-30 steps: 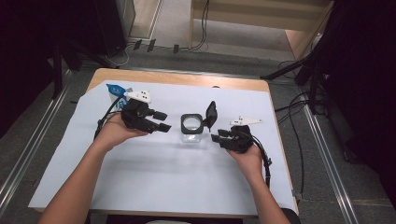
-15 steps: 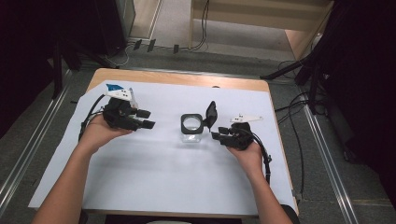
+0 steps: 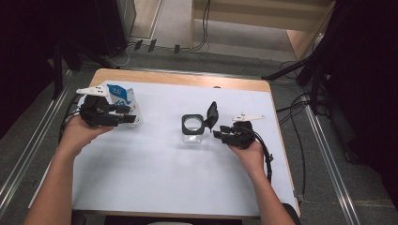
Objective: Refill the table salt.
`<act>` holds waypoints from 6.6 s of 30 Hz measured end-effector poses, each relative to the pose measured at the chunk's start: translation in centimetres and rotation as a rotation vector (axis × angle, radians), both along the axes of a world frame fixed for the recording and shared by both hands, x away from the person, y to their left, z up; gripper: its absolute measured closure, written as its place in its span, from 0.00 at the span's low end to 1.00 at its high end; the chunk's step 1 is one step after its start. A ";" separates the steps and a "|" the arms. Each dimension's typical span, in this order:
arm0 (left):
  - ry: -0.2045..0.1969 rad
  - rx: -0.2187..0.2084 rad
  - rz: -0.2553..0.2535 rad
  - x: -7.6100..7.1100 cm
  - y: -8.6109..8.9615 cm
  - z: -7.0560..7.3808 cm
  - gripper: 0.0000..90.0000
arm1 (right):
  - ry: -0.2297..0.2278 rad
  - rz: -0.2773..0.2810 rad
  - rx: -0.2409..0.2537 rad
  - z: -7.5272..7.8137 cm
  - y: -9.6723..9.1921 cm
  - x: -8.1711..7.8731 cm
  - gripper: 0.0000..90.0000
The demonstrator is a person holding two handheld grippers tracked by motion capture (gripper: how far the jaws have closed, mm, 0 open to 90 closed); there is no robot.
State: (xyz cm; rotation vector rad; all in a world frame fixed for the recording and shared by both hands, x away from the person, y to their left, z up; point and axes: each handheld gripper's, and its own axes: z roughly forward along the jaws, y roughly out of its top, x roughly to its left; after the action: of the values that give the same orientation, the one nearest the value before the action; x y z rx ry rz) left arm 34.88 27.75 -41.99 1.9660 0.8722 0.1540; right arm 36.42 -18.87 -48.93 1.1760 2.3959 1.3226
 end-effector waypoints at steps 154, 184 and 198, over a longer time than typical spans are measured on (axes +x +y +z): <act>0.045 -0.229 -0.158 -1.5 -6.8 7.1 1.00 | -0.208 0.209 0.048 -2.0 18.1 -3.3 0.60; 0.055 -0.218 -0.080 -0.8 -6.9 6.5 1.00 | -0.263 0.198 0.083 -2.5 18.6 -4.7 0.57; 0.053 -0.169 -0.075 0.0 -9.2 5.6 1.00 | -0.261 0.270 0.057 -2.8 18.2 -5.5 0.63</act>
State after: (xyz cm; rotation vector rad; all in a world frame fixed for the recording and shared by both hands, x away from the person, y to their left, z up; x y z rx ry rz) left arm 34.90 18.58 -36.38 1.8482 0.8169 -0.0147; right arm 30.92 -0.66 -51.70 0.6571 2.3962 1.5235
